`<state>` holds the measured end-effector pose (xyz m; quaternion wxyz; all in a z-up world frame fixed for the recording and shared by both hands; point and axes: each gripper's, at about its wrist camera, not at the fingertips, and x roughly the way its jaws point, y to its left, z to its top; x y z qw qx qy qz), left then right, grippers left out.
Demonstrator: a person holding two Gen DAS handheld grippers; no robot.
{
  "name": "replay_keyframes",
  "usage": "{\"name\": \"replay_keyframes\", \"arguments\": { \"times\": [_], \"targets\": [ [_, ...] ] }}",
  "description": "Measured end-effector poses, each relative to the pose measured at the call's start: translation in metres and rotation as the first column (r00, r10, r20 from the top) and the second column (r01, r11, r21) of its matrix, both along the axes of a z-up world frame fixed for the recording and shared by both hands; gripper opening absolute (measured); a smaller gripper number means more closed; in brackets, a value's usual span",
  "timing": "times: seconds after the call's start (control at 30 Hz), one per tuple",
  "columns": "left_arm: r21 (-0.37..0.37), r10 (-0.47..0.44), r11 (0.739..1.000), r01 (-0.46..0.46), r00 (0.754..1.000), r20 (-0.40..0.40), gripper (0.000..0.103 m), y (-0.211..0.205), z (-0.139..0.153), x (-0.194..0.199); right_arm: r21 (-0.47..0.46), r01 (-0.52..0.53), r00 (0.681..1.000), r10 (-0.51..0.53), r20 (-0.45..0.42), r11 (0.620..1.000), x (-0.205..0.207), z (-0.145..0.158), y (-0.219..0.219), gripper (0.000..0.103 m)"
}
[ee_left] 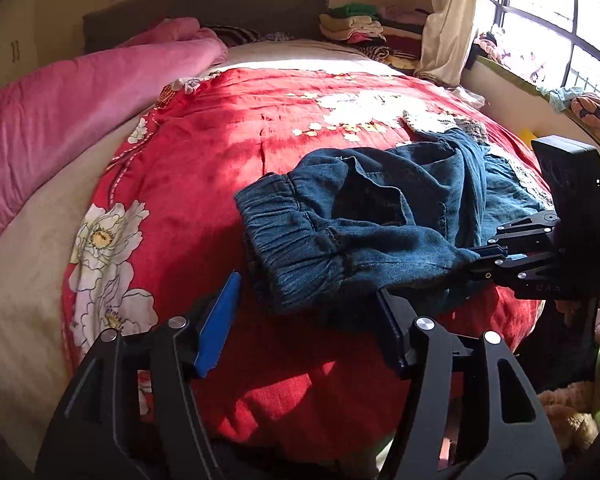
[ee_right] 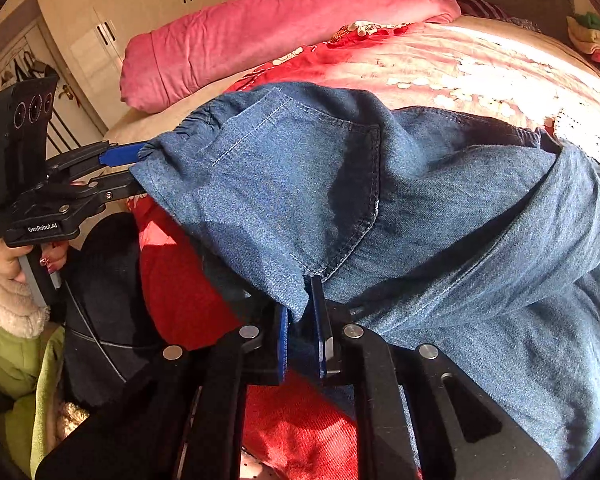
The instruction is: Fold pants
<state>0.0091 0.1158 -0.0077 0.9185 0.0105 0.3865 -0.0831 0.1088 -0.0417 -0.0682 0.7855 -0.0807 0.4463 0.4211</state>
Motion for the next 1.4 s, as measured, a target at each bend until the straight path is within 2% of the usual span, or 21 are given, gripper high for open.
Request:
{"name": "replay_keyframes", "arguments": {
  "times": [0.17, 0.23, 0.33, 0.43, 0.47, 0.53, 0.57, 0.63, 0.73, 0.83, 0.9, 1.03, 1.13, 1.23, 1.3, 1.4],
  "targets": [
    [-0.003, 0.033, 0.999, -0.033, 0.999, 0.001, 0.056, 0.006, 0.013, -0.014, -0.012, -0.003, 1.000, 0.003, 0.003, 1.000, -0.002, -0.002, 0.004, 0.018],
    [0.007, 0.050, 0.999, -0.050, 0.998, 0.024, 0.056, 0.008, 0.022, -0.021, -0.008, -0.007, 1.000, 0.007, -0.003, 1.000, -0.003, -0.003, 0.007, 0.024],
    [-0.034, 0.050, 0.998, -0.048, 0.997, 0.052, 0.056, 0.009, 0.038, -0.026, 0.005, -0.011, 1.000, 0.011, -0.007, 1.000, -0.005, -0.004, 0.007, 0.031],
    [-0.072, 0.009, 0.997, -0.004, 0.997, 0.075, 0.056, -0.003, 0.046, -0.019, 0.010, -0.008, 1.000, 0.008, -0.011, 1.000, -0.007, -0.004, 0.007, 0.033],
    [-0.086, 0.001, 0.996, 0.005, 0.998, 0.068, 0.055, -0.010, 0.046, -0.013, 0.012, -0.009, 1.000, 0.009, -0.012, 1.000, -0.008, -0.004, 0.007, 0.033],
    [-0.124, -0.042, 0.991, 0.048, 0.998, 0.052, 0.041, -0.025, 0.044, -0.001, 0.019, -0.009, 1.000, 0.010, -0.018, 1.000, -0.010, -0.002, 0.005, 0.036],
    [-0.148, -0.068, 0.986, 0.074, 0.996, 0.050, 0.031, -0.032, 0.042, 0.004, 0.023, -0.009, 1.000, 0.010, -0.022, 1.000, -0.011, -0.001, 0.004, 0.037],
    [-0.174, -0.107, 0.979, 0.107, 0.994, 0.009, 0.021, -0.048, 0.033, 0.013, 0.029, -0.008, 1.000, 0.009, -0.028, 1.000, -0.012, 0.000, 0.003, 0.040],
    [-0.135, -0.153, 0.980, 0.144, 0.987, -0.057, 0.017, -0.066, 0.011, 0.023, 0.038, 0.002, 0.999, 0.000, -0.038, 0.999, -0.013, 0.000, -0.002, 0.040],
    [-0.081, -0.074, 0.995, 0.061, 0.982, -0.173, 0.016, -0.057, -0.025, 0.031, 0.047, 0.013, 0.999, -0.010, -0.049, 0.999, -0.014, 0.002, -0.007, 0.040],
    [-0.117, -0.060, 0.993, 0.036, 0.976, -0.210, 0.015, -0.046, -0.042, 0.031, 0.060, 0.020, 0.998, -0.016, -0.059, 0.998, -0.015, 0.006, -0.010, 0.040],
    [-0.132, -0.067, 0.990, 0.042, 0.980, -0.189, 0.015, -0.040, -0.051, 0.029, 0.105, 0.054, 0.998, -0.051, -0.028, 0.993, -0.019, 0.024, -0.020, 0.042],
    [-0.142, -0.069, 0.989, 0.042, 0.980, -0.189, 0.015, -0.039, -0.053, 0.034, 0.086, 0.063, 0.998, -0.065, 0.023, 0.994, -0.016, 0.032, -0.017, 0.043],
    [-0.154, -0.072, 0.987, 0.044, 0.980, -0.184, 0.015, -0.038, -0.055, 0.034, 0.032, 0.072, 0.997, -0.072, 0.006, 0.997, -0.006, 0.020, -0.005, 0.043],
    [-0.168, -0.075, 0.985, 0.044, 0.981, -0.179, 0.015, -0.036, -0.057, 0.035, -0.057, 0.102, 0.994, -0.104, -0.036, 0.993, 0.004, 0.001, 0.003, 0.043],
    [-0.180, -0.075, 0.983, 0.042, 0.982, -0.176, 0.015, -0.035, -0.059, 0.035, -0.050, 0.137, 0.988, -0.140, -0.059, 0.989, 0.009, -0.011, 0.002, 0.044]
  ]
}}
